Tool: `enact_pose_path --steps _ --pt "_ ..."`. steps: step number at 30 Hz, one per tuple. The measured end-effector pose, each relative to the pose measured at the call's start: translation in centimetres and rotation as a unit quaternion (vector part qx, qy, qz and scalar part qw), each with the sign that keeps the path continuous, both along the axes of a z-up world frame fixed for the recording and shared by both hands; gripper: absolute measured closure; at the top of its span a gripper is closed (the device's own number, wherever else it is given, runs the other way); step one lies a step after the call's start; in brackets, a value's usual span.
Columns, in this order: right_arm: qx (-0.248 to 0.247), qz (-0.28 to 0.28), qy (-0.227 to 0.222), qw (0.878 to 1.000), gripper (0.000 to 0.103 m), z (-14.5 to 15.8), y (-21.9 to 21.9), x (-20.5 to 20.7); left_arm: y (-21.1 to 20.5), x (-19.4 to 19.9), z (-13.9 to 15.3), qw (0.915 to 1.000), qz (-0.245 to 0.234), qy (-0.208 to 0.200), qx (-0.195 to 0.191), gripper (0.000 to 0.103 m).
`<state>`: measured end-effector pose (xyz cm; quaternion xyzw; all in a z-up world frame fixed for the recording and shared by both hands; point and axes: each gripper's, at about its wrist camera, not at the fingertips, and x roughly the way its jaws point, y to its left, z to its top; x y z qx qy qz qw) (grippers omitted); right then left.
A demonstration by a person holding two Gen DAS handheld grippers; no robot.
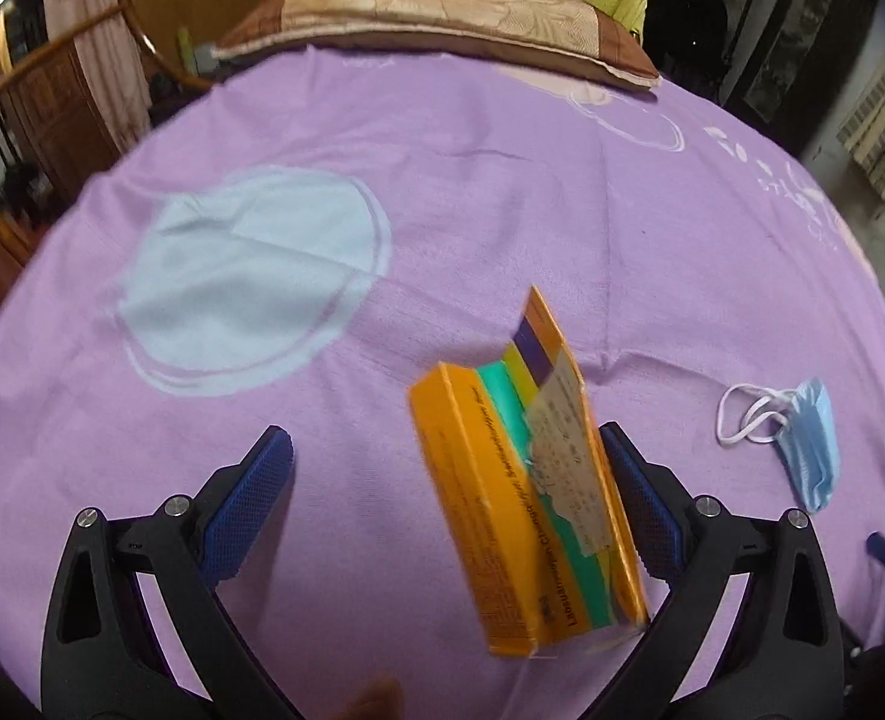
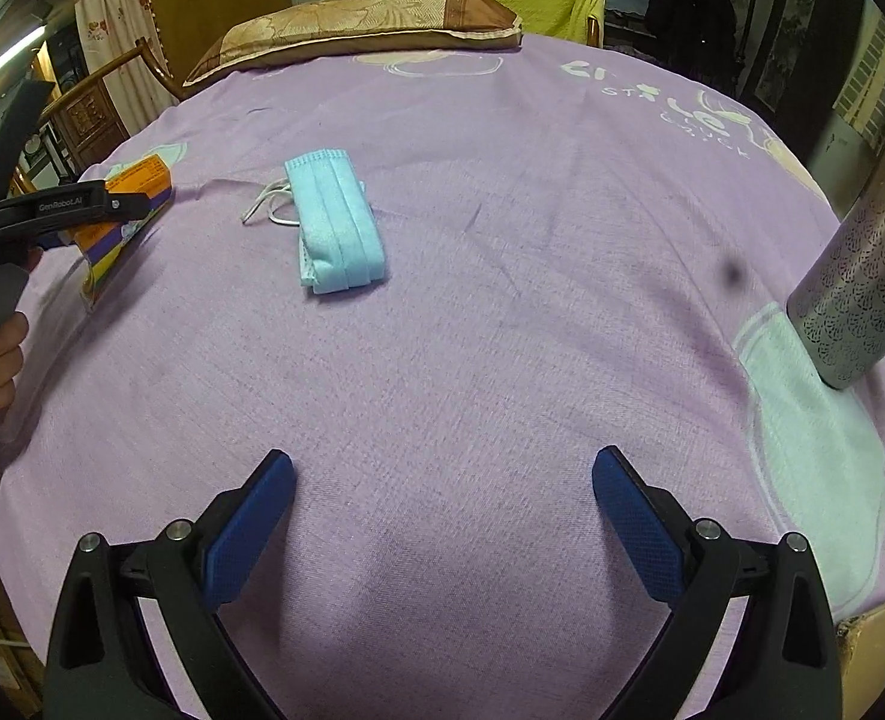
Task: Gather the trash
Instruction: 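Position the left tool around the orange box while the right tool approaches the blue mask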
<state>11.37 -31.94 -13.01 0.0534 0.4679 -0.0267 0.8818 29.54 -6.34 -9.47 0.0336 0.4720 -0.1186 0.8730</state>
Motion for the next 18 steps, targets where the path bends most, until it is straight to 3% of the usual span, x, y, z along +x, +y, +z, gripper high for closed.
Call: enact_pose_path --steps 2,6,18 --pt "0.0 0.0 0.0 1.0 0.004 0.0 0.0 0.0 -0.2 -0.1 -0.3 0.9999 0.002 -0.012 0.005 0.007" --pt "0.0 0.0 0.0 1.0 0.004 0.0 0.0 0.0 -2.0 -0.8 -1.1 0.9966 -0.02 -0.031 0.073 0.005" --pt "-0.001 0.0 0.0 1.0 0.004 0.0 0.1 0.0 -1.6 -0.5 -1.2 0.9971 -0.026 -0.032 0.063 0.005"
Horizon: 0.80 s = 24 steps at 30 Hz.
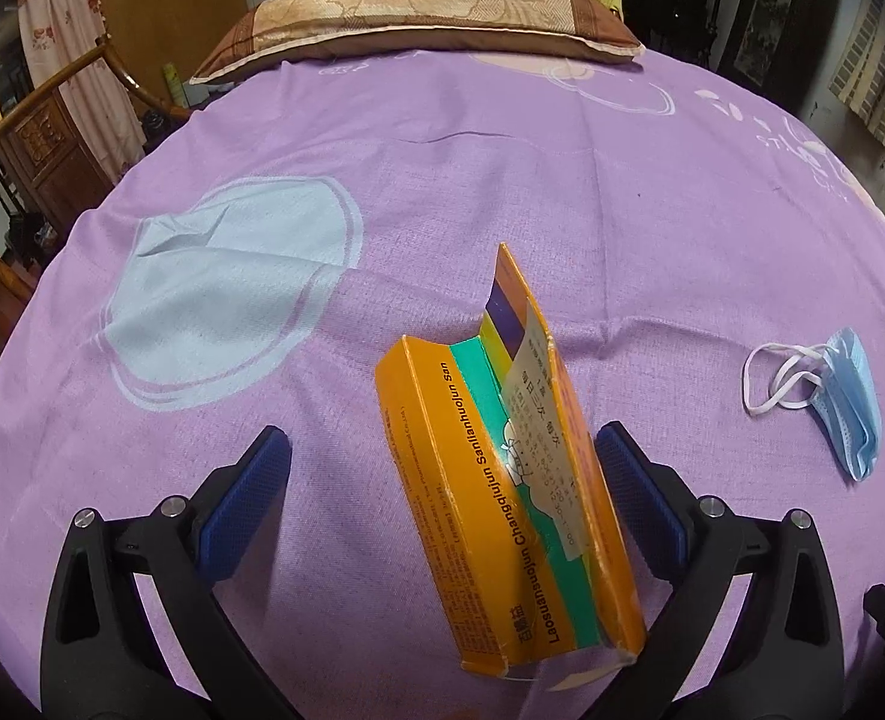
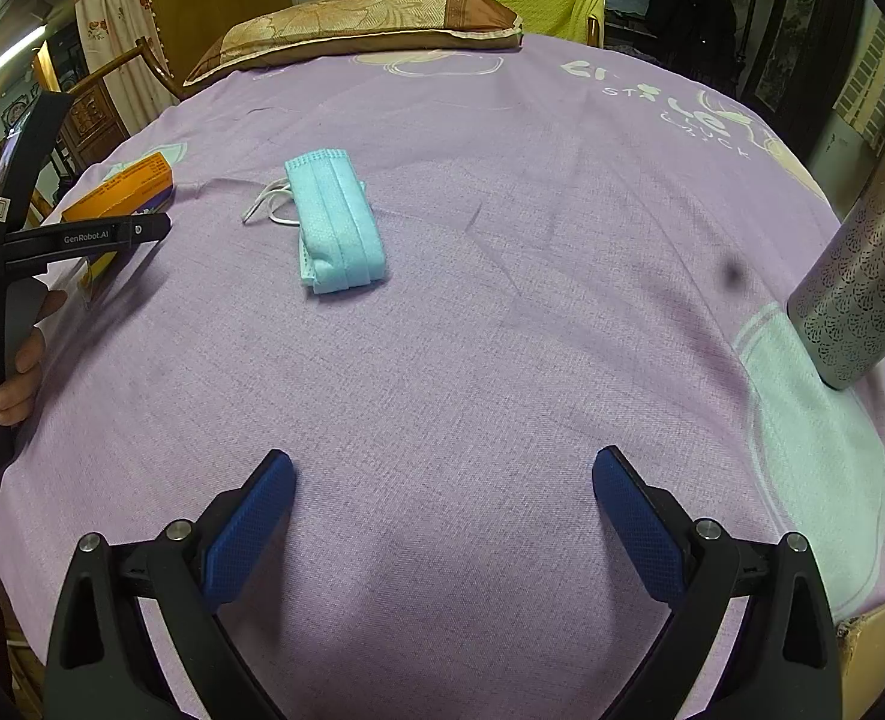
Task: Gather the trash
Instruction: 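Position the left tool around the orange box while the right tool approaches the blue mask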
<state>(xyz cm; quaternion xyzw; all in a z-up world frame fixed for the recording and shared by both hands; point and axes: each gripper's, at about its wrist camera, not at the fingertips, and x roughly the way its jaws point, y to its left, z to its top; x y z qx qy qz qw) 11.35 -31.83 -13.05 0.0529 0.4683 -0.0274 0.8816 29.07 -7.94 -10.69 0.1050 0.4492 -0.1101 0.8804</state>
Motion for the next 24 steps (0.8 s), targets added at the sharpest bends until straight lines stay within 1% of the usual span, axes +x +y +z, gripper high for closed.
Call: enact_pose_path --steps 5,7,9,11,13,17,18,20,21,24 --pt "-0.002 -0.003 -0.001 1.0 0.004 0.0 0.1 0.3 0.0 -0.1 0.0 1.0 0.0 0.0 0.0 0.005" --pt "0.007 -0.007 -0.007 1.0 0.005 0.3 0.2 1.0 0.0 -0.1 0.0 1.0 0.0 0.0 0.0 0.005" --pt "0.022 0.003 -0.014 1.0 0.005 1.0 0.7 2.1 0.0 -0.1 0.0 1.0 0.0 0.0 0.0 0.005" --pt "0.031 0.02 -0.028 0.999 0.005 1.9 1.6 4.0 0.0 -0.1 0.0 1.0 0.0 0.0 0.0 0.005" --pt "0.034 0.031 -0.031 0.998 0.005 2.3 2.6 6.2 0.0 -0.1 0.0 1.0 0.0 0.0 0.0 0.005" --pt "0.019 0.031 -0.028 0.999 0.005 1.5 3.5 9.7 0.0 -0.1 0.0 1.0 0.0 0.0 0.0 0.005" --pt "0.011 0.024 -0.029 0.999 0.005 1.3 3.3 10.2 0.0 -0.1 0.0 1.0 0.0 0.0 0.0 0.005" --pt "-0.016 -0.011 -0.031 0.999 0.006 0.8 1.7 10.6 -0.1 0.0 -0.1 1.0 0.0 -0.002 0.0 0.005" --pt "-0.022 -0.03 -0.038 0.999 0.006 0.9 0.7 10.6 -0.1 0.0 -0.1 1.0 -0.001 -0.002 0.0 0.005" --pt "-0.008 -0.104 -0.072 0.992 0.006 2.0 -3.4 9.5 0.0 -0.1 0.0 1.0 -0.001 -0.002 -0.001 0.005"
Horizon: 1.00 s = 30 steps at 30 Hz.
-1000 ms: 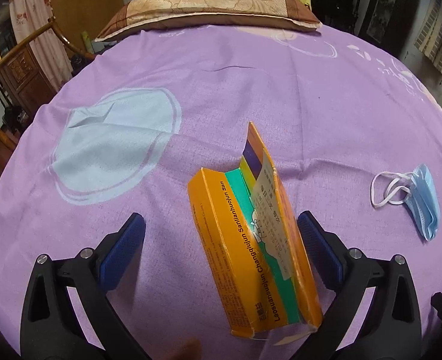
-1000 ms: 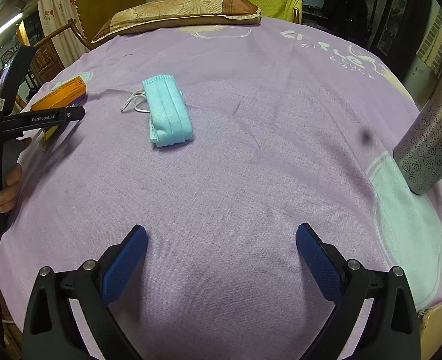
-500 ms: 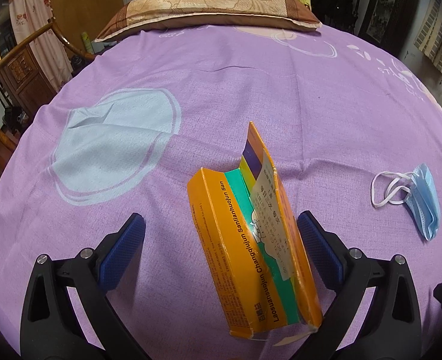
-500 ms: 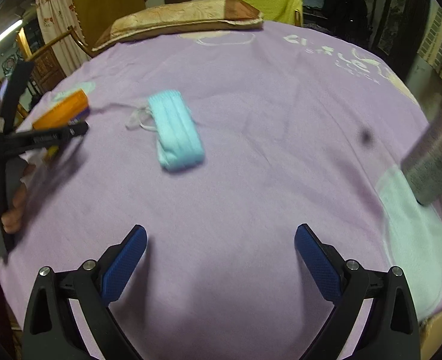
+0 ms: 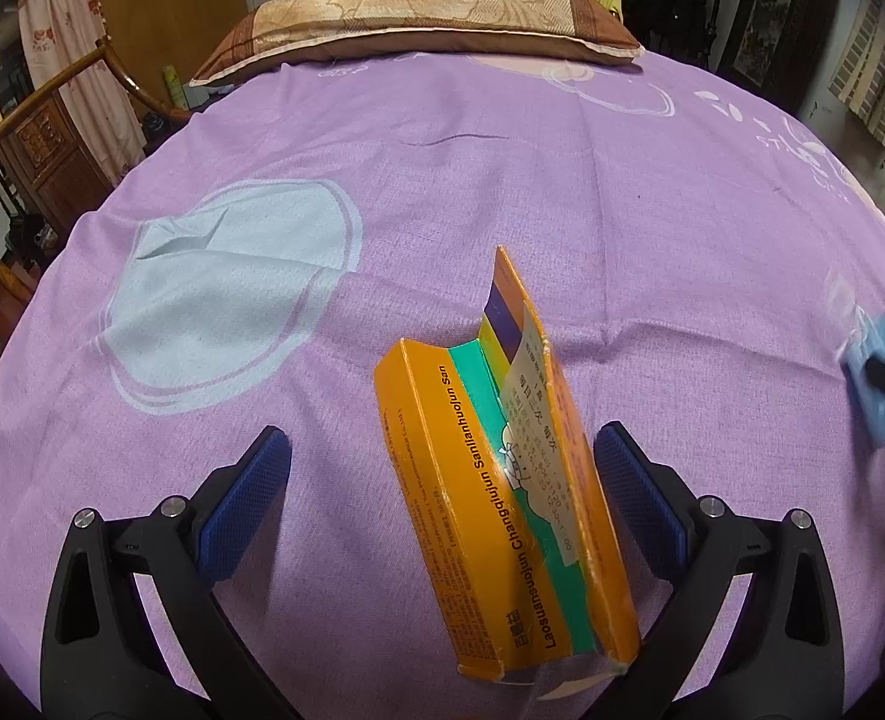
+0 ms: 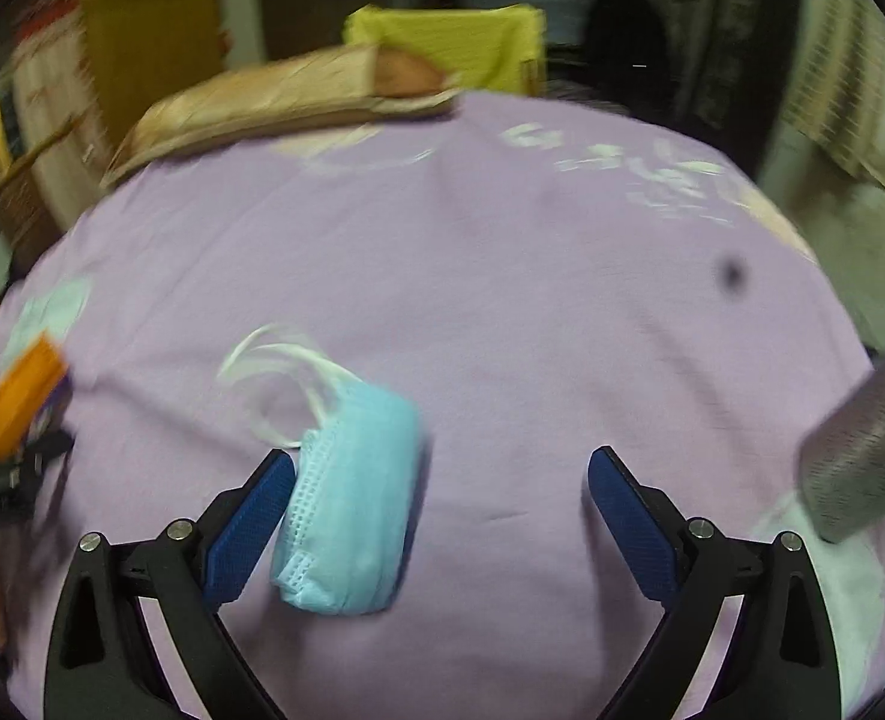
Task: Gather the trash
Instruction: 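Position the left tool around the orange box while the right tool approaches the blue mask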
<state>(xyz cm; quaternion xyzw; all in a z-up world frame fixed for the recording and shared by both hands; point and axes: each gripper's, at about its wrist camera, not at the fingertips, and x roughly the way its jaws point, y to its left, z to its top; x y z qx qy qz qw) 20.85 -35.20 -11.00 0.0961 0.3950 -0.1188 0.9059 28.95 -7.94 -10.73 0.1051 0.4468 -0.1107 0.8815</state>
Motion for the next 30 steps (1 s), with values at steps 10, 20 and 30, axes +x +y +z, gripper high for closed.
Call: enact_pose_path --steps 10,20,30 --pt "0.086 0.028 -0.006 0.996 0.006 0.5 -1.0 -1.1 -0.1 0.1 -0.1 1.0 -0.005 0.002 0.0 0.005" --pt "0.137 0.0 0.025 0.99 0.006 -1.3 -2.3 -1.2 0.9 -0.2 1.1 0.9966 -0.043 0.012 -0.069 0.006" --pt "0.123 0.007 0.033 0.992 0.005 -1.8 -1.7 -1.0 0.2 -0.3 1.0 0.9906 -0.078 0.043 -0.104 0.006"
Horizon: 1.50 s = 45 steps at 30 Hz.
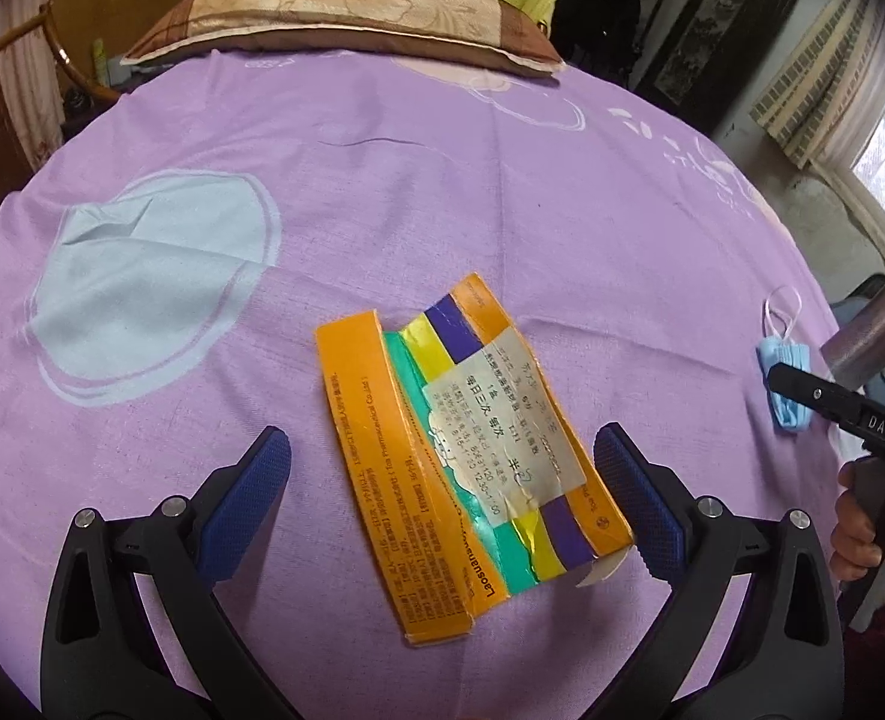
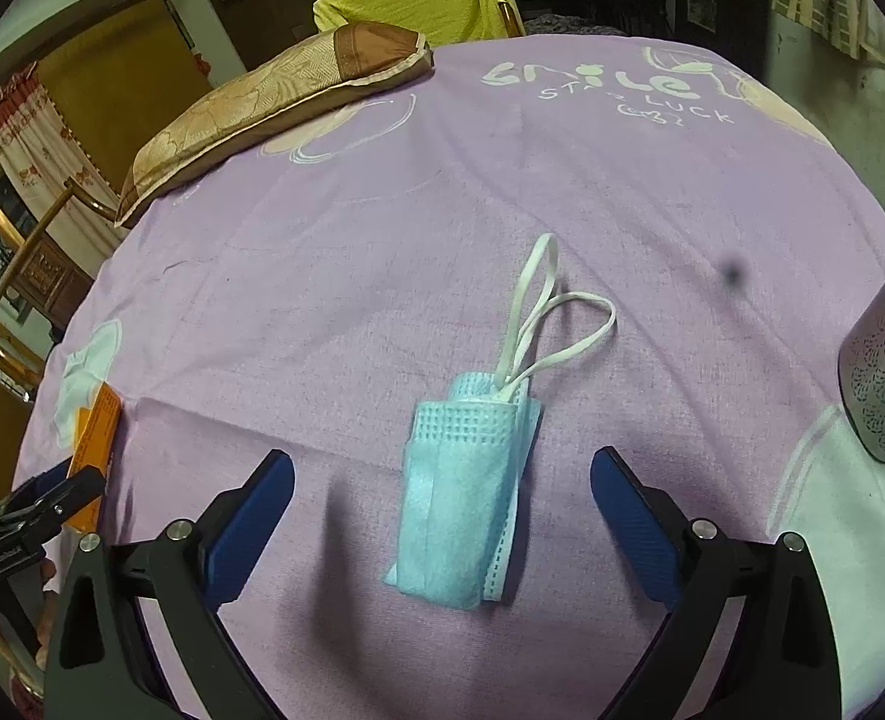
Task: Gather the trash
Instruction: 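Position the left tool around the orange box while the right tool approaches the blue mask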
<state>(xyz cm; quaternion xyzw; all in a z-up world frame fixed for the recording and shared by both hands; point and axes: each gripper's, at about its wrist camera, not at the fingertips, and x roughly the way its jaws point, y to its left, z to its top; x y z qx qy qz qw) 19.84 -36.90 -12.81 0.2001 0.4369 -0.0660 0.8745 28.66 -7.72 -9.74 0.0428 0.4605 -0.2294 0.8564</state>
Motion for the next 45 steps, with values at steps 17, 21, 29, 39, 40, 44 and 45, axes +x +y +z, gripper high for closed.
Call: enact_pose_path --steps 17,21,29,39,40,44,45 --pt "-0.038 0.01 0.009 0.999 0.005 -0.1 0.8 0.3 1.1 -0.2 -0.2 0.9992 0.017 -0.014 0.034 0.006" --pt "-0.035 0.009 0.008 0.999 0.005 -0.1 0.8 0.3 2.4 0.3 0.0 0.9994 0.035 -0.002 -0.001 0.006" --pt "-0.048 0.01 0.009 0.999 0.005 -0.2 1.1 0.4 1.3 0.1 -0.1 0.9996 0.024 -0.007 0.011 0.006" --pt "-0.017 0.01 0.007 1.0 0.005 0.0 0.2 0.1 -2.0 -0.5 -1.4 0.9925 0.044 -0.035 0.108 0.005" --pt "-0.01 0.009 0.007 1.0 0.005 0.0 0.0 0.1 -2.5 -0.7 -1.4 0.9914 0.045 -0.046 0.114 0.006" --pt "0.007 0.007 0.006 1.0 0.005 0.0 -0.3 -0.1 -2.3 -0.6 -1.5 0.9926 0.044 -0.041 0.105 0.005" --pt "0.008 0.007 0.006 1.0 0.005 0.0 -0.3 -0.2 -1.9 -0.4 -1.5 0.9933 0.047 -0.039 0.098 0.006"
